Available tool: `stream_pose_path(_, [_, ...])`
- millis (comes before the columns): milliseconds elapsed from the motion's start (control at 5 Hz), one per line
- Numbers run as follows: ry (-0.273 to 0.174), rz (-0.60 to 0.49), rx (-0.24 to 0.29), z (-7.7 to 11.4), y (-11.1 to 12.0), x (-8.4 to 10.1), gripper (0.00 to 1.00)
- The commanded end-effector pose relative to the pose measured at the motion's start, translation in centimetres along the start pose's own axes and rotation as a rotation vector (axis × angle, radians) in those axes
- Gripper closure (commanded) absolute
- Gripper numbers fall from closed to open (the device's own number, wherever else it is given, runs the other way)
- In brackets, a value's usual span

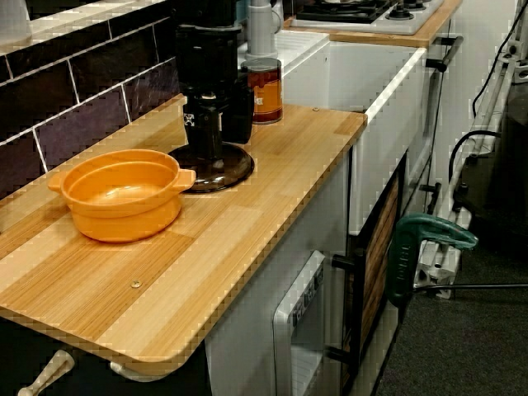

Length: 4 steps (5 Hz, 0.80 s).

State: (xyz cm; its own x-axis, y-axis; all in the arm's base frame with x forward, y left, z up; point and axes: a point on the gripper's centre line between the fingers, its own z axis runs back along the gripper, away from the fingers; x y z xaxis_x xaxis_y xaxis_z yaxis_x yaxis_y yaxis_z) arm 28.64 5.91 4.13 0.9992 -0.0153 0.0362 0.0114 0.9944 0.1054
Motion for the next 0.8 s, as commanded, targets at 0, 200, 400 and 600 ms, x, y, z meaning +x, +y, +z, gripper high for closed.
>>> stream_pose_path(0, [-0.014, 0.034, -0.017, 1.01, 2.12, -0.14, 0.0])
stream_pose_path(200, [-0.007, 0.04, -0.022, 0.89, 2.58, 0.16, 0.0])
stream_pose_path(400, [-0.005, 0.042, -0.024, 0.88, 2.82, 0.18, 0.0])
stream_pose_path(600, [-0.007, 0.047, -0.021, 0.77, 2.76, 0.04, 0.0])
